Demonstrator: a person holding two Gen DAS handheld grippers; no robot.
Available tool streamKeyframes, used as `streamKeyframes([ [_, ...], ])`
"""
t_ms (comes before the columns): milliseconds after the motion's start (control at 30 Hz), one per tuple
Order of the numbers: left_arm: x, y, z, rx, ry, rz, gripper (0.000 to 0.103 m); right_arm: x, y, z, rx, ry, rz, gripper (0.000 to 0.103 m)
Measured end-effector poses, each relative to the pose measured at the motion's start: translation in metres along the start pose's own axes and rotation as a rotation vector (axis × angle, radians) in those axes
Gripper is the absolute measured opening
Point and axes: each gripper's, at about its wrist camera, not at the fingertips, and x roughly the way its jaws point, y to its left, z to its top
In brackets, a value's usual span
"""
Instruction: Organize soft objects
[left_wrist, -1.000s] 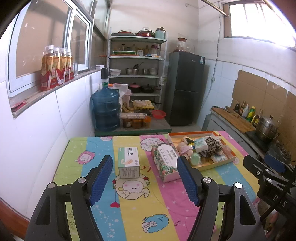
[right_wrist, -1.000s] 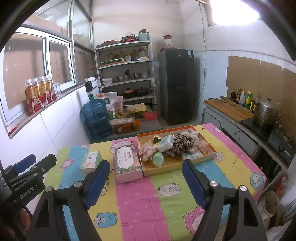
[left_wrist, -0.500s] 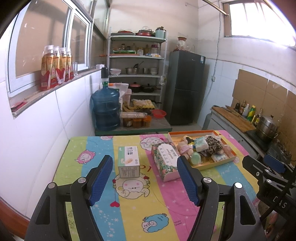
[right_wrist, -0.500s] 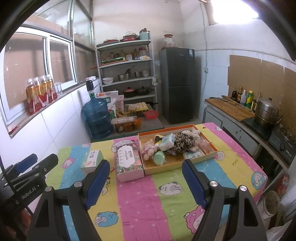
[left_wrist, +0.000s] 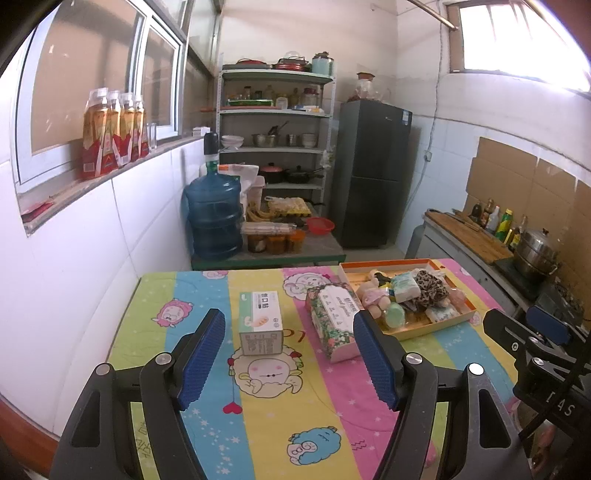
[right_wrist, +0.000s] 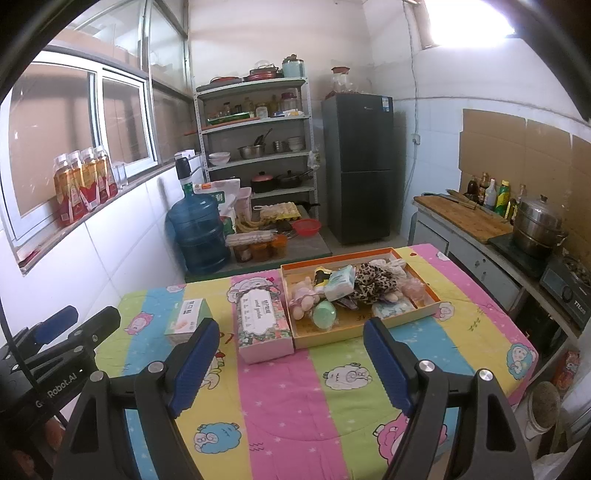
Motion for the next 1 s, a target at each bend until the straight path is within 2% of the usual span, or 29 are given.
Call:
streamKeyframes([
  [1000, 0.010, 0.006, 0.000, -0.006, 0.012, -0.011, 0.073, 0.004, 0.001, 0.001, -0.001, 0.005, -0.004, 0.080],
])
